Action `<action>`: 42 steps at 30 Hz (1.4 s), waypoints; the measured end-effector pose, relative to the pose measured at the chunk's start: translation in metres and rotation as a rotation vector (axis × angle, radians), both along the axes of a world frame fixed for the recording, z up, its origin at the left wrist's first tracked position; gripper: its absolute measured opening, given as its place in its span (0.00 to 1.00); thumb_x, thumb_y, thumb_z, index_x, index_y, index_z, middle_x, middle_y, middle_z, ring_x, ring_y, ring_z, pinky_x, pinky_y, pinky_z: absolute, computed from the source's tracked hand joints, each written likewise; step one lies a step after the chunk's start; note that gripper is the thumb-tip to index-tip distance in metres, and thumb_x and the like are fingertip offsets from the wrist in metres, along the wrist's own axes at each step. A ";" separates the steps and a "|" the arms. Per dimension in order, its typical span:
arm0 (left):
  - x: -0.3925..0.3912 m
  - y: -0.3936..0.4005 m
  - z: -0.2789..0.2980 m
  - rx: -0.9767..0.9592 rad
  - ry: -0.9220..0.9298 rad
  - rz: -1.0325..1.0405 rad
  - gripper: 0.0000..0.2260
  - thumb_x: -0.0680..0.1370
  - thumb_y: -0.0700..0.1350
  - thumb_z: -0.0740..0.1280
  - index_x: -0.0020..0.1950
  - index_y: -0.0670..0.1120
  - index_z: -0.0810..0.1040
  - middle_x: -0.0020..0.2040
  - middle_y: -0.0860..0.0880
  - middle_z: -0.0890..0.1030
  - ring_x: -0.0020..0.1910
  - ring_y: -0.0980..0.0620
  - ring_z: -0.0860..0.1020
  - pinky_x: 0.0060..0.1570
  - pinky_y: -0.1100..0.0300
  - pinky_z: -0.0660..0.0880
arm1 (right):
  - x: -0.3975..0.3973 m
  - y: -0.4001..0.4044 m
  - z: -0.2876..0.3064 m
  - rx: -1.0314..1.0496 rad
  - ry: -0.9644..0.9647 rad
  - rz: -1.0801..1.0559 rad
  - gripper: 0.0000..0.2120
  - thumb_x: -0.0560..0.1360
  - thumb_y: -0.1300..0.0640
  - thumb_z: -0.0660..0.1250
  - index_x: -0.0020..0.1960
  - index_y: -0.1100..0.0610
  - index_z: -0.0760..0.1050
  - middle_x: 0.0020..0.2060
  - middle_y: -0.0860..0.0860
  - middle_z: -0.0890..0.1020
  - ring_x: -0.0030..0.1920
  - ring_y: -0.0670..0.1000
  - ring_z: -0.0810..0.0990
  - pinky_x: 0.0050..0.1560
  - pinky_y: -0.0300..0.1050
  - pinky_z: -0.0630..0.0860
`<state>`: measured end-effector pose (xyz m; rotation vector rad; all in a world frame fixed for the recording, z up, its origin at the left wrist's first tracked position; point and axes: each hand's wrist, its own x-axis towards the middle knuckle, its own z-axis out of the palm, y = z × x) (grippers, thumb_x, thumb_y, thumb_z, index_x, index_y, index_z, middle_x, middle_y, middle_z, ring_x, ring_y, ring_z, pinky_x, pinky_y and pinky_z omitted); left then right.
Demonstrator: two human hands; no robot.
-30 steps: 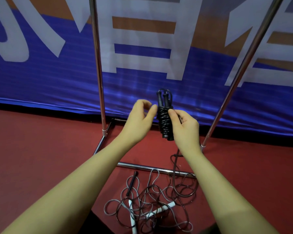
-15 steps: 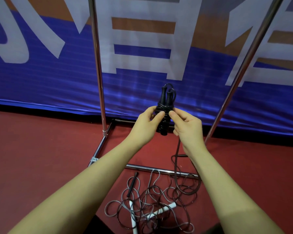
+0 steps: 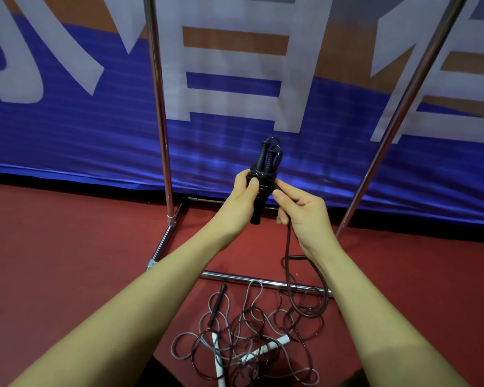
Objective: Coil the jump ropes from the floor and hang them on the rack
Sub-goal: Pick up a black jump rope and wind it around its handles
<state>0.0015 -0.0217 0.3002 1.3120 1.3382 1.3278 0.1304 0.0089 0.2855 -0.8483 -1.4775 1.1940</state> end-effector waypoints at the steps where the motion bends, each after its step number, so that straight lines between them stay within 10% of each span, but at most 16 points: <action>1: 0.000 0.001 0.001 -0.011 -0.028 0.014 0.17 0.82 0.56 0.53 0.66 0.49 0.66 0.54 0.51 0.76 0.53 0.52 0.74 0.52 0.56 0.70 | 0.000 -0.001 0.000 -0.004 -0.009 0.003 0.13 0.78 0.63 0.64 0.56 0.48 0.79 0.25 0.52 0.69 0.26 0.45 0.65 0.37 0.45 0.68; 8: -0.006 -0.003 0.000 0.044 0.136 0.222 0.19 0.77 0.63 0.59 0.47 0.49 0.77 0.34 0.47 0.80 0.27 0.55 0.75 0.31 0.60 0.70 | 0.005 -0.005 0.005 0.024 -0.117 0.034 0.14 0.77 0.65 0.64 0.51 0.47 0.80 0.20 0.44 0.69 0.25 0.45 0.66 0.34 0.42 0.67; 12: -0.009 0.000 0.006 -0.039 0.218 0.265 0.24 0.75 0.67 0.60 0.45 0.47 0.80 0.26 0.50 0.76 0.23 0.52 0.75 0.24 0.64 0.66 | 0.004 -0.005 0.009 -0.015 -0.112 -0.025 0.09 0.77 0.65 0.64 0.46 0.52 0.78 0.28 0.46 0.78 0.22 0.40 0.65 0.26 0.31 0.62; 24: -0.009 -0.001 0.004 -0.106 0.043 0.009 0.20 0.72 0.48 0.75 0.52 0.45 0.66 0.32 0.49 0.75 0.23 0.55 0.72 0.23 0.63 0.66 | 0.007 0.004 0.004 -0.114 0.049 0.056 0.10 0.79 0.65 0.60 0.52 0.57 0.79 0.22 0.42 0.62 0.24 0.42 0.57 0.27 0.35 0.55; 36: -0.008 0.004 -0.008 0.199 0.630 0.136 0.17 0.79 0.51 0.63 0.66 0.48 0.71 0.57 0.46 0.76 0.57 0.48 0.75 0.57 0.52 0.71 | 0.005 -0.005 0.012 0.112 -0.118 -0.065 0.13 0.78 0.66 0.62 0.62 0.61 0.75 0.21 0.36 0.73 0.27 0.36 0.73 0.34 0.28 0.67; 42: -0.012 0.004 -0.009 0.262 0.955 0.254 0.23 0.79 0.54 0.61 0.71 0.44 0.66 0.59 0.44 0.74 0.59 0.44 0.73 0.52 0.49 0.72 | 0.004 -0.007 0.011 0.282 -0.262 -0.214 0.07 0.77 0.61 0.66 0.50 0.59 0.83 0.33 0.38 0.80 0.34 0.40 0.76 0.40 0.34 0.71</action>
